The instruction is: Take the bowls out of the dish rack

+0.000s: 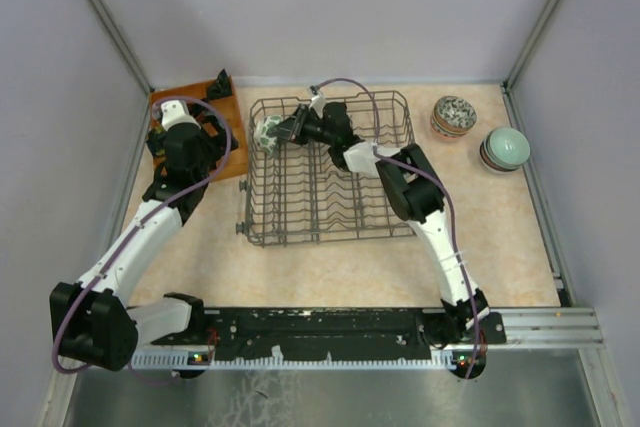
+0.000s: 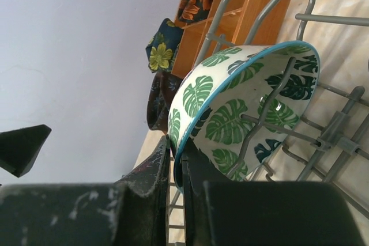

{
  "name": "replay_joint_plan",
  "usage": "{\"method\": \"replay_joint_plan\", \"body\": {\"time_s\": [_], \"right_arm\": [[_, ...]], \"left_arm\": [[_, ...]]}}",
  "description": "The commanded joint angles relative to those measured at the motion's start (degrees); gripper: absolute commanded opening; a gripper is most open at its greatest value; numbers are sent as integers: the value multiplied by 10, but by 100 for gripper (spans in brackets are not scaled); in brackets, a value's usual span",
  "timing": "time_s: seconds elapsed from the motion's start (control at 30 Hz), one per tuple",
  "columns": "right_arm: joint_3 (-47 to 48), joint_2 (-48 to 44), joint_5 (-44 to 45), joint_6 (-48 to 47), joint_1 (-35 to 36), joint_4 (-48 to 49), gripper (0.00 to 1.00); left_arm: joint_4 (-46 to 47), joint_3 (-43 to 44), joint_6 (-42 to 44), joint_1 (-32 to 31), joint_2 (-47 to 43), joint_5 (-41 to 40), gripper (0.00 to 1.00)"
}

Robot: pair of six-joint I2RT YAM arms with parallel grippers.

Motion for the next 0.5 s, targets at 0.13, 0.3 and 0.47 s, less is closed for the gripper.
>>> {"method": "replay_joint_plan", "body": {"time_s": [0.13,0.3,0.47], "right_arm": [[21,-12,-16,28,3,107,0],[13,-26,-20,45,1,151,0],[11,-32,-30,63,-1,184,0]], "left_arm": [[11,-3,7,-1,-2,-5,99],[9,-2,7,-1,-4,-7,99],[8,-2,6,-1,-4,-7,99]]}}
